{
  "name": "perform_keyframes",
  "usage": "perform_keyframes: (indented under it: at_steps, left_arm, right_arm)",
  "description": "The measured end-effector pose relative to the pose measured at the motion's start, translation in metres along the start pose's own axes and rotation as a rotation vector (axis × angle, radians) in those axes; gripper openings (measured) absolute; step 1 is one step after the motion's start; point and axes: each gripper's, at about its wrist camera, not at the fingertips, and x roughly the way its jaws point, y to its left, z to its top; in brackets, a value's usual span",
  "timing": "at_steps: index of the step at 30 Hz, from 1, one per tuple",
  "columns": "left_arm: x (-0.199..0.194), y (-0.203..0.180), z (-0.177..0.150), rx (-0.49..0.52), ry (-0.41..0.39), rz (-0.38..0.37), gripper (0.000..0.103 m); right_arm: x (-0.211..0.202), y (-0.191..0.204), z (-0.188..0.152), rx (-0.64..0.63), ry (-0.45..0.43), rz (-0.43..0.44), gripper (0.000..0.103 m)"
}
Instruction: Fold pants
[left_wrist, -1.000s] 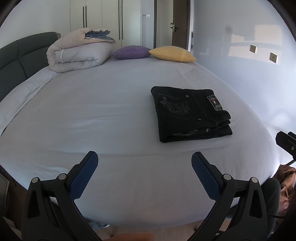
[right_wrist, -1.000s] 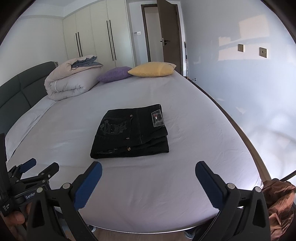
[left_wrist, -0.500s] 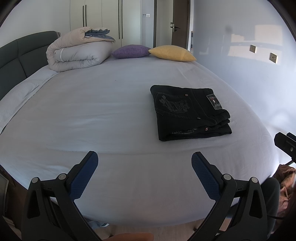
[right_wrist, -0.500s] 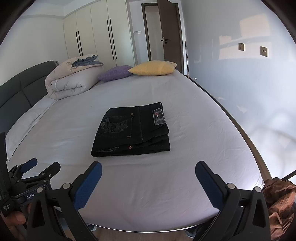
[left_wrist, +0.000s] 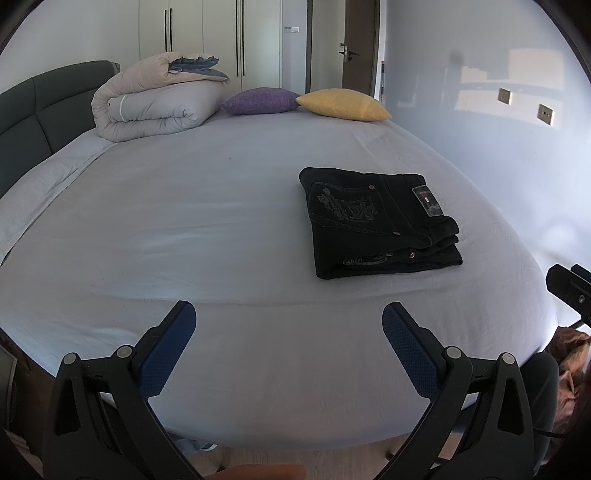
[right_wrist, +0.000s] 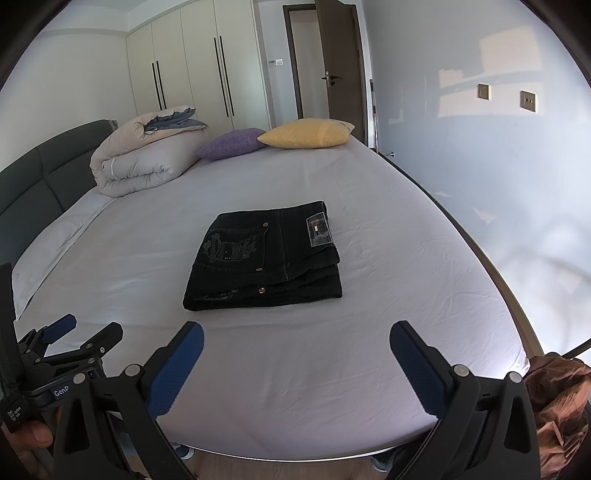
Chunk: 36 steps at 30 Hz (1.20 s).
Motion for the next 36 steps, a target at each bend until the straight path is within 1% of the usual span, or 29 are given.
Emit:
perform_keyframes:
  at_steps: [36]
  left_arm:
    - [0.004, 0.0006, -0.0047, -0.005, 0.02, -0.011, 0.103]
  right_arm:
    - [0.0, 0.0039, -0.0057, -0.004, 0.005, 0.009, 0.103]
